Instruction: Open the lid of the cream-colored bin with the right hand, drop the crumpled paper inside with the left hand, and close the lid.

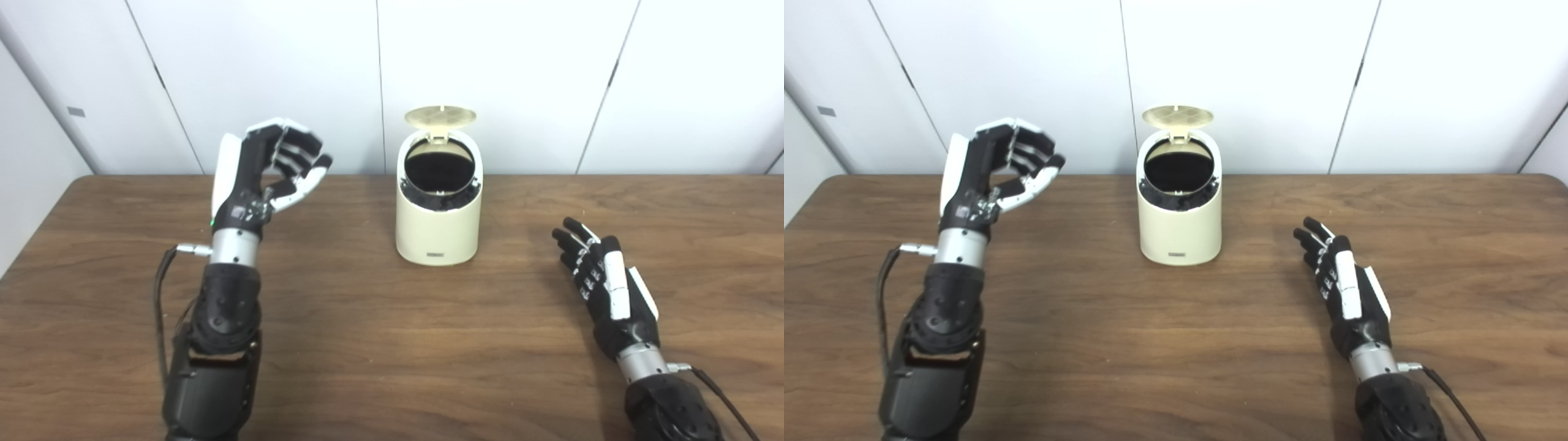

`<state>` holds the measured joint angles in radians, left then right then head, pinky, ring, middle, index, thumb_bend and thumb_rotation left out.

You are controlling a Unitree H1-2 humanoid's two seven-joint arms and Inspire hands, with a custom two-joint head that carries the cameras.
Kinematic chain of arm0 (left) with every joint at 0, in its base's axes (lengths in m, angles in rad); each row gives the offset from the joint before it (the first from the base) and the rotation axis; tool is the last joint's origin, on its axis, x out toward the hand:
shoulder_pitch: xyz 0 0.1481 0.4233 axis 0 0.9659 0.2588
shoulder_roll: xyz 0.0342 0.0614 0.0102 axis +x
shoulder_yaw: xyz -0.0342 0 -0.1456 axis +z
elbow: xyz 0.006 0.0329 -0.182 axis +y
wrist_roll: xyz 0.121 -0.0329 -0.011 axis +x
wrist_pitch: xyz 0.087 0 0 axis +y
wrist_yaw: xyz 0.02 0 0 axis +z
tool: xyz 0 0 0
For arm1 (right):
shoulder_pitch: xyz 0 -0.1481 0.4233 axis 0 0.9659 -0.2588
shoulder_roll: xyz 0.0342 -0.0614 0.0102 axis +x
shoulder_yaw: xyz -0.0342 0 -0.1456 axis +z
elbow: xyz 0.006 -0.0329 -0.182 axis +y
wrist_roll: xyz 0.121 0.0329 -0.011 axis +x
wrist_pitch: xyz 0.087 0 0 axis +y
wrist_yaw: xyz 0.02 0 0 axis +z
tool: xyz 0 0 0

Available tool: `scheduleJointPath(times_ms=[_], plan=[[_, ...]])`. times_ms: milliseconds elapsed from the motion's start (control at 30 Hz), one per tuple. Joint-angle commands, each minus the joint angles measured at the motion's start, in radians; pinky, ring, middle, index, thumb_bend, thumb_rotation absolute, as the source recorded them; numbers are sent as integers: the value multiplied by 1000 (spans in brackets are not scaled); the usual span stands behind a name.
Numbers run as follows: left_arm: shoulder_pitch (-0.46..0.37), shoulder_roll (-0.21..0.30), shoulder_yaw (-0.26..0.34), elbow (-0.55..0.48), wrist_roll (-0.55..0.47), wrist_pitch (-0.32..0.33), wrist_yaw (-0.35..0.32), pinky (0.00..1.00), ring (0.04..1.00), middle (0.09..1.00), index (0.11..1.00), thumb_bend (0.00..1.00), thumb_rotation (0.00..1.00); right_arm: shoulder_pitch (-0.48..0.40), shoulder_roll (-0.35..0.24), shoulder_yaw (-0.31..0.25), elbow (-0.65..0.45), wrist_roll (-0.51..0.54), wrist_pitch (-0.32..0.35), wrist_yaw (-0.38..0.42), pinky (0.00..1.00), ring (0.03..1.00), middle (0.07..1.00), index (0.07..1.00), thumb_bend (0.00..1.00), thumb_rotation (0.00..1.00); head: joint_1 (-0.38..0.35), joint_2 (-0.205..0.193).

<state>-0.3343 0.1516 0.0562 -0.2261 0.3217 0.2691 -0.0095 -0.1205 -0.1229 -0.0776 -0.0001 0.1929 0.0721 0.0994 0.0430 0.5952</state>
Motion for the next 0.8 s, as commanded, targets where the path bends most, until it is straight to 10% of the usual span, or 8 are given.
scheduleJointPath(times_ms=[0,133,300,767], plan=[[-13,24,12,-38,-46,4,-25,620,691,717,654,495,201,-9,-10,-6,-28,13,7,13,1000,939,882,874,611,982,1,7],[18,32,38,-26,-172,2,-74,838,883,928,942,465,568,-6,-12,-11,-53,24,31,9,1000,951,893,868,639,986,1,13],[65,35,63,-18,-293,21,-120,995,996,999,999,536,792,0,-10,-22,-82,72,61,22,1000,961,913,883,652,984,-3,21],[241,-46,96,14,-412,-72,-85,1000,1000,1000,1000,471,991,-32,-37,-30,-131,55,86,23,1000,1000,983,948,692,1000,-8,35]])
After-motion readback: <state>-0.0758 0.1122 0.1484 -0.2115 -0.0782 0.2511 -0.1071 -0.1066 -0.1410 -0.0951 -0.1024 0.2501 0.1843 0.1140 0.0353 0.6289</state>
